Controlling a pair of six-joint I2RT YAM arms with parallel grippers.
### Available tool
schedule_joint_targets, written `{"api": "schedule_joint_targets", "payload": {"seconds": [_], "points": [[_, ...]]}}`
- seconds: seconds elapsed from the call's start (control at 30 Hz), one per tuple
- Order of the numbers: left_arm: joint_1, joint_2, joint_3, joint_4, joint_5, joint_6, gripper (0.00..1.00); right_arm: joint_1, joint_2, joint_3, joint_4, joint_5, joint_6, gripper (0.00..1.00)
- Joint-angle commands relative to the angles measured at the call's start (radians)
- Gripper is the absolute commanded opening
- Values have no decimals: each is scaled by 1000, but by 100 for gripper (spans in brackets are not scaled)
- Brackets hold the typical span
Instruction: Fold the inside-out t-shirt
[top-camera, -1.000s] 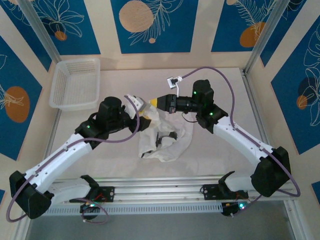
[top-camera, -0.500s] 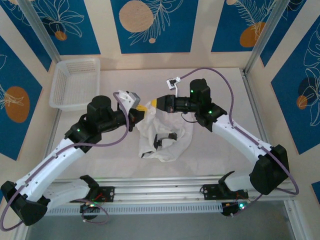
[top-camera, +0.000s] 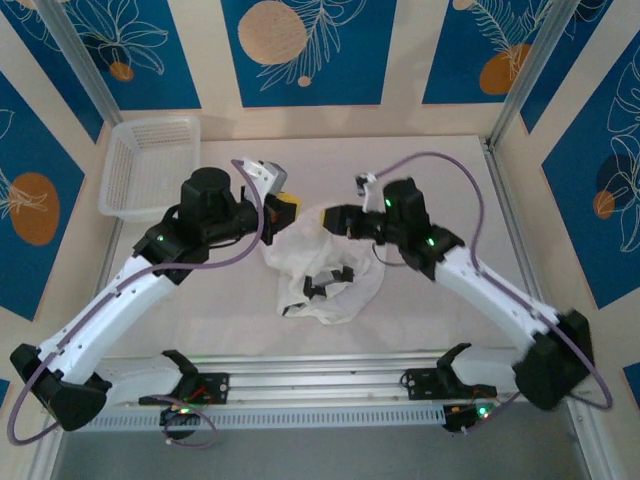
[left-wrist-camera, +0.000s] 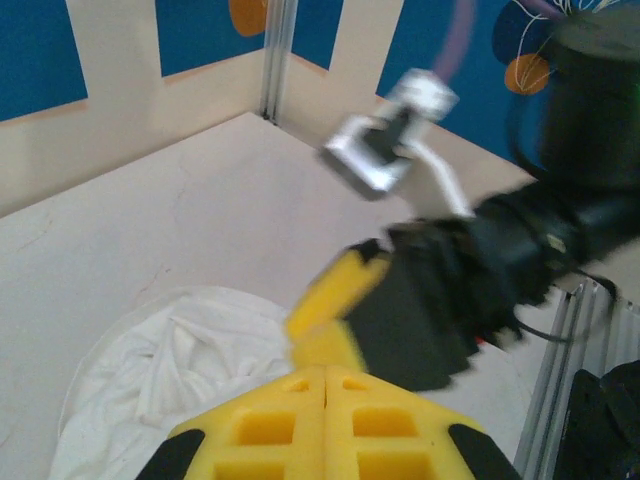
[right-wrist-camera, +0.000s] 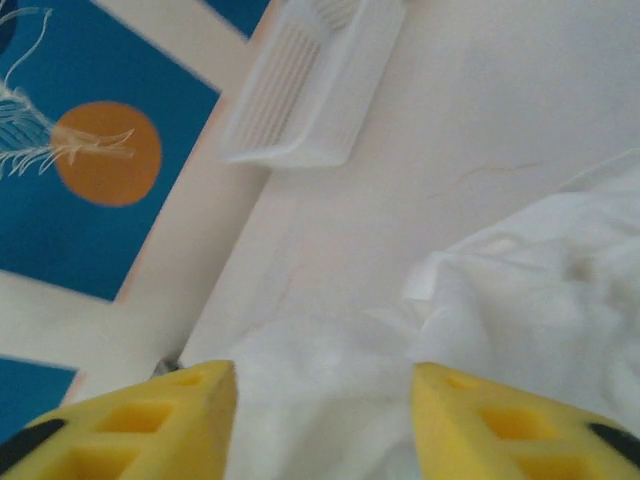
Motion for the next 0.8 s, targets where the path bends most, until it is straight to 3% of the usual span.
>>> {"api": "schedule_joint_targets", "payload": {"seconds": [0.0,0.17,0.3,0.43,0.63,0.77], "points": [[-7,12,33,-33,21,-22,0,75,-199,-122,160,278,-98,56],[-7,66,42,-48,6,-19,0,226,-206,-141,167,331,-170,55],[-7,112,57,-178,-138,-103,0,225,-130,-125,-31,389,25,56],[-6,103,-40,-306,-256,-282,0,262,-58,-100,-169,260,18,53],[10,38,-349,-327,-280,-602,15,550,97,-18,-337,363,-122,54],[56,26,-444,-325,-283,-696,21,667,314,65,-386,521,-140,64]]}}
